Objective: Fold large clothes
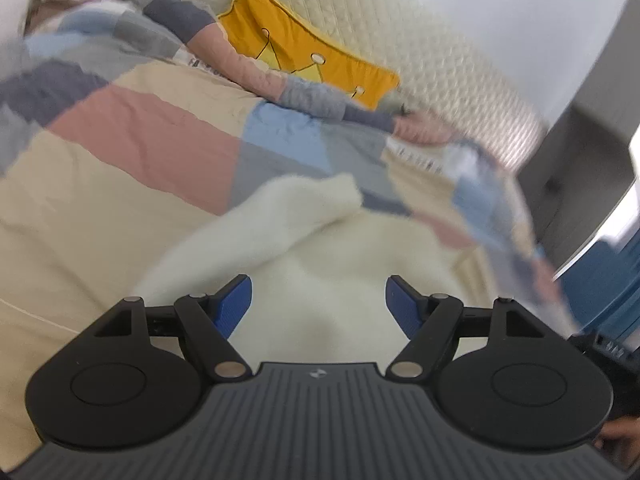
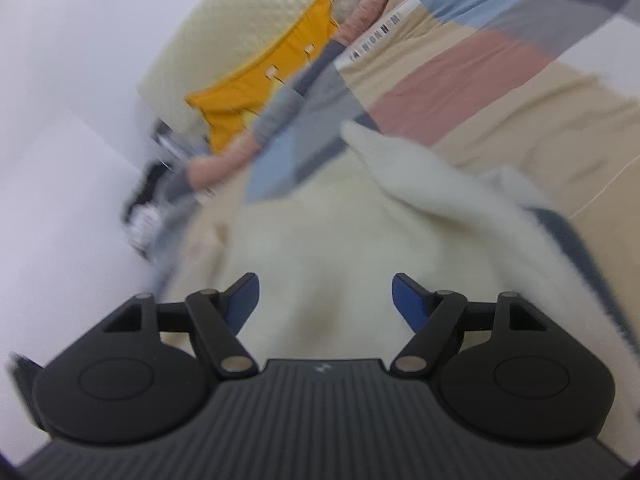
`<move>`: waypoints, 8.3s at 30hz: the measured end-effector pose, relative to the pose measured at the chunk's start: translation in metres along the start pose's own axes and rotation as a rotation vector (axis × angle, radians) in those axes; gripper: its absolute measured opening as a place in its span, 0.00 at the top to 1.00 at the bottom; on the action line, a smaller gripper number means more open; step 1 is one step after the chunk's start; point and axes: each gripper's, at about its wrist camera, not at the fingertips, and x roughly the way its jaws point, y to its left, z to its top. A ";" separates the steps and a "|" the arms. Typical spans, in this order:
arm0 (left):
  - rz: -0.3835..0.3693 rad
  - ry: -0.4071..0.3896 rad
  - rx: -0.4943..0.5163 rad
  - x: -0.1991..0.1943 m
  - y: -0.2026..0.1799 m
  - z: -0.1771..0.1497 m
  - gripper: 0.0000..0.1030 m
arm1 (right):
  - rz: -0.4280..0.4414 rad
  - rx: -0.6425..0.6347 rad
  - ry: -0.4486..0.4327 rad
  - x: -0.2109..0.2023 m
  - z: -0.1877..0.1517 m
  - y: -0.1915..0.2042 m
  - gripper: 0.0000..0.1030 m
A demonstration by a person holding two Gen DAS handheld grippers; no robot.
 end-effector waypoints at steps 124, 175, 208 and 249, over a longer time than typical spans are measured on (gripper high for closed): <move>0.139 0.138 -0.328 -0.114 0.002 -0.116 0.12 | 0.185 0.410 0.091 -0.051 -0.128 -0.002 0.00; 0.064 0.107 -0.727 -0.055 0.063 -0.110 0.38 | 0.105 0.713 -0.121 -0.063 -0.122 -0.057 0.06; -0.062 -0.042 -0.385 -0.214 -0.028 -0.066 0.68 | 0.130 0.381 -0.183 -0.182 -0.108 0.005 0.67; -0.125 -0.058 -0.494 -0.098 0.002 -0.020 0.46 | 0.253 0.424 -0.270 -0.087 -0.056 -0.012 0.35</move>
